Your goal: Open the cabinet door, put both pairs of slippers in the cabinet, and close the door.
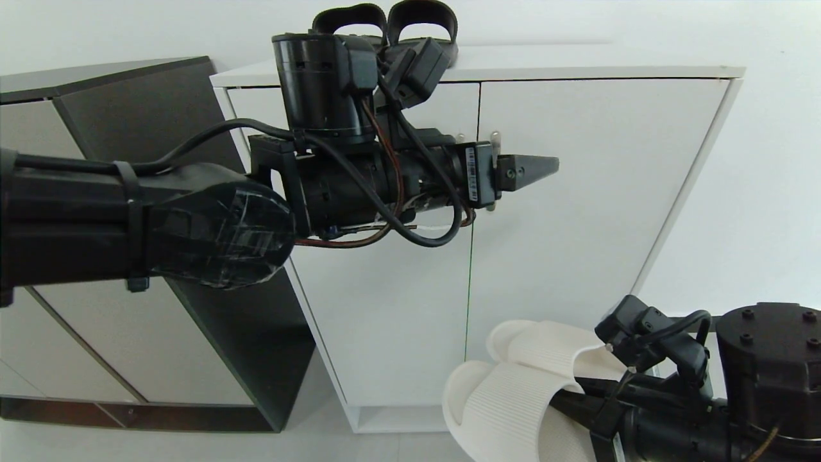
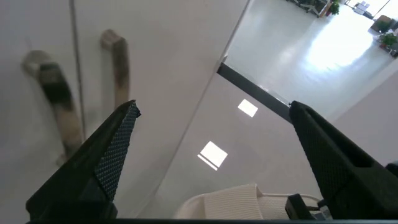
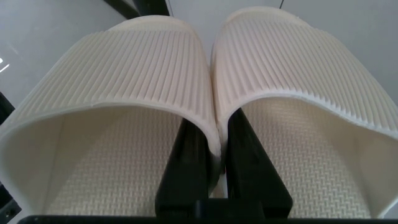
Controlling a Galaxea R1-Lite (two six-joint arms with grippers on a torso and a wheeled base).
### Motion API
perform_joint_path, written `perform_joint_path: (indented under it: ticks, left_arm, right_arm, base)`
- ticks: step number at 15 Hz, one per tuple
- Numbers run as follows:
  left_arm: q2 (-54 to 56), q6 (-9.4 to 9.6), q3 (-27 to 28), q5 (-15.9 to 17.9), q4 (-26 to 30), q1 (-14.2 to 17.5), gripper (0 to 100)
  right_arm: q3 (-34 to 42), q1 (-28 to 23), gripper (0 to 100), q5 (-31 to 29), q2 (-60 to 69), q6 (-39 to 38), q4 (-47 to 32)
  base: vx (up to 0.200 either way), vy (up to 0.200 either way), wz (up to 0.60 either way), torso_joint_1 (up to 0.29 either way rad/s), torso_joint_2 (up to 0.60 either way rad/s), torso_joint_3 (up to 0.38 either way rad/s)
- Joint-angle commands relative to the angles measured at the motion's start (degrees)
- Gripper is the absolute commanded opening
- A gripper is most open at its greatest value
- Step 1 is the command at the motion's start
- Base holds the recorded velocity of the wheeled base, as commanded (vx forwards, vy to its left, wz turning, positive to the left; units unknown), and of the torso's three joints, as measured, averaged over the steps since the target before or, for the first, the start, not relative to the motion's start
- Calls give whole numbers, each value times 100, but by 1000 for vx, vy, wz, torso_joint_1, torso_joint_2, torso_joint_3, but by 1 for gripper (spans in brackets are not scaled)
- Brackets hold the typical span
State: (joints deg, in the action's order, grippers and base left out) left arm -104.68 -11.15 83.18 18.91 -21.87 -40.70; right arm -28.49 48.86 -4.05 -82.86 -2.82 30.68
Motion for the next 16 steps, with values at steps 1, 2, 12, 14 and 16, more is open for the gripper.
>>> perform_joint_path:
  ticks: [1,2,12,14,16]
  left_arm:
    - [-44,-1,93,34,7,89,100]
    - [-44,-1,93,43,16,133,100]
    - [-527,-1,489,-19,16,151,100]
    - [-659,-1,603,-19,25,151,100]
    - [-729,-1,674,-19,25,151,100]
  right_arm:
    - [1,1,0,-8,-20,0,-1]
    - [1,1,0,-8,-11,9,-1]
    - [1,1,0,-52,-99,18,61]
    - [1,1,0,-61,-99,18,61]
    - [1,1,0,-52,-99,18,61]
  base:
    - [0,0,0,0,0,0]
    - [0,0,0,0,0,0]
    - [0,0,0,0,0,0]
    - [0,0,0,0,0,0]
    - [0,0,0,0,0,0]
